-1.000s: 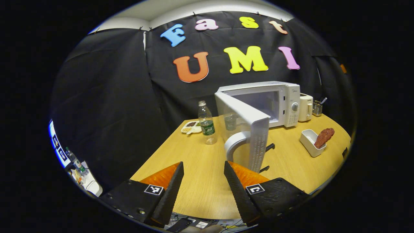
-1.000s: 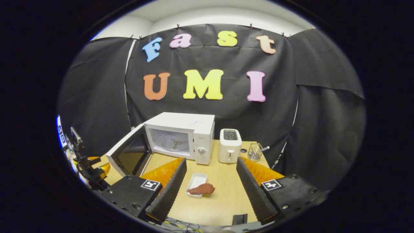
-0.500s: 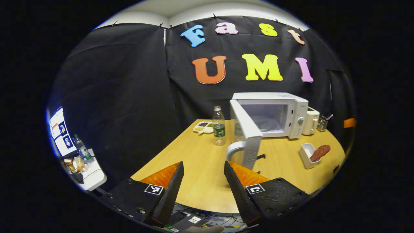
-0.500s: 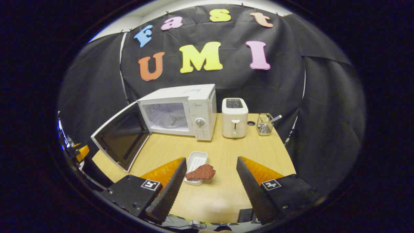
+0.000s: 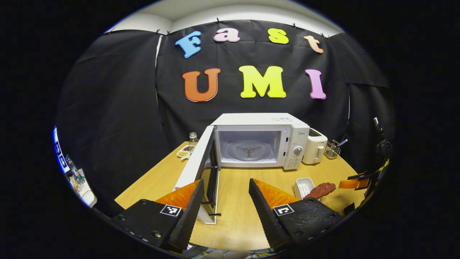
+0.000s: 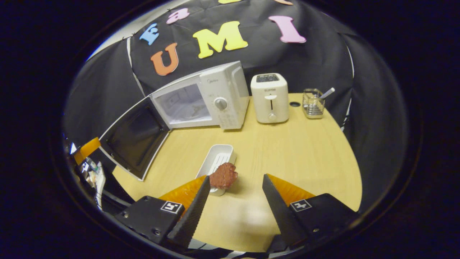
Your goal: Open the microwave oven with the left hand, put the food in, and close the microwave oven.
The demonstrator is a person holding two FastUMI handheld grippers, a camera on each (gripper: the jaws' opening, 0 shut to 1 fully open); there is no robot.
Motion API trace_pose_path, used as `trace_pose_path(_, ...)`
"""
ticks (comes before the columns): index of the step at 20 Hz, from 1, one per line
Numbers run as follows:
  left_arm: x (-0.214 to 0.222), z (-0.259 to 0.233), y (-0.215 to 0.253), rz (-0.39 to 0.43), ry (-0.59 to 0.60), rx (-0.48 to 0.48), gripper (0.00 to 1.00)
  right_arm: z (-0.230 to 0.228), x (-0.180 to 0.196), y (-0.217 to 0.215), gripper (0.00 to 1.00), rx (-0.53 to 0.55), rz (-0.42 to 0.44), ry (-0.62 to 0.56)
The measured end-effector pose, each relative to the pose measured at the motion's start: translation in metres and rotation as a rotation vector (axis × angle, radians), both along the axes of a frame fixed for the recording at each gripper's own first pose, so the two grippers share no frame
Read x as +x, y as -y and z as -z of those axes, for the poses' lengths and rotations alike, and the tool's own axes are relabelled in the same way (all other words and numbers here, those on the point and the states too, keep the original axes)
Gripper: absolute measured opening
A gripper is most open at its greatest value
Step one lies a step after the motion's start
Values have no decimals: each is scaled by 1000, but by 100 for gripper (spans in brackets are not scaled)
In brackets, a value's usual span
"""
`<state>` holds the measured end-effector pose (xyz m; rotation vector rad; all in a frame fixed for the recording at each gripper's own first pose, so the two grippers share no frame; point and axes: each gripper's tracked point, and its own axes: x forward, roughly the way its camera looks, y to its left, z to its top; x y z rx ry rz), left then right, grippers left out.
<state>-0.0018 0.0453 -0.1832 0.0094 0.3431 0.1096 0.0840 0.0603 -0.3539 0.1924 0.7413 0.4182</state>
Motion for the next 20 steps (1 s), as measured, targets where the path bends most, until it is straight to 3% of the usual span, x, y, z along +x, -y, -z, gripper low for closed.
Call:
trace_pose_path(1,4,-6,5,1,4,6,78,8,4,-3,78,28,-11,-32)
trace_pose_path(2,7,-13,10,1,9,15,77,13,8,-7,89,59,-24,-54)
trace_pose_path(3,11,-18,15,0,13,25,77,20,13,-10,75,83,-31,-84)
trace_pose_path(4,15,-24,20,0,18,33,77,25,16,-15,82,119,-44,-110)
trace_pose_path(5,17,-30,24,-5,20,45,77,28,20,-20,75,153,-55,-134)
trace_pose_path(6,19,-33,27,-12,16,55,77,32,24,-26,58,184,-66,-161)
trace_pose_path(8,21,-38,31,-34,13,72,77,34,29,-33,58,240,-88,-207)
trace_pose_path(9,21,-40,33,-47,11,80,77,35,32,-35,32,261,-95,-223)
trace_pose_path(10,20,-42,35,-65,6,87,77,36,32,-35,25,277,-93,-249)
trace_pose_path(11,20,-45,35,-81,4,92,77,35,33,-36,27,309,-98,-270)
trace_pose_path(12,20,-47,37,-98,4,102,77,34,34,-35,12,332,-100,-290)
trace_pose_path(13,18,-48,36,-115,2,111,77,35,35,-35,20,351,-99,-308)
trace_pose_path(15,16,-50,36,-145,4,127,77,32,31,-36,17,362,-128,-325)
trace_pose_path(16,14,-50,36,-158,0,129,77,31,32,-38,7,360,-135,-326)
trace_pose_path(17,14,-50,35,-168,4,134,77,25,33,-39,17,370,-141,-321)
trace_pose_path(20,16,-42,32,-180,3,138,77,1,37,-41,17,368,-167,-279)
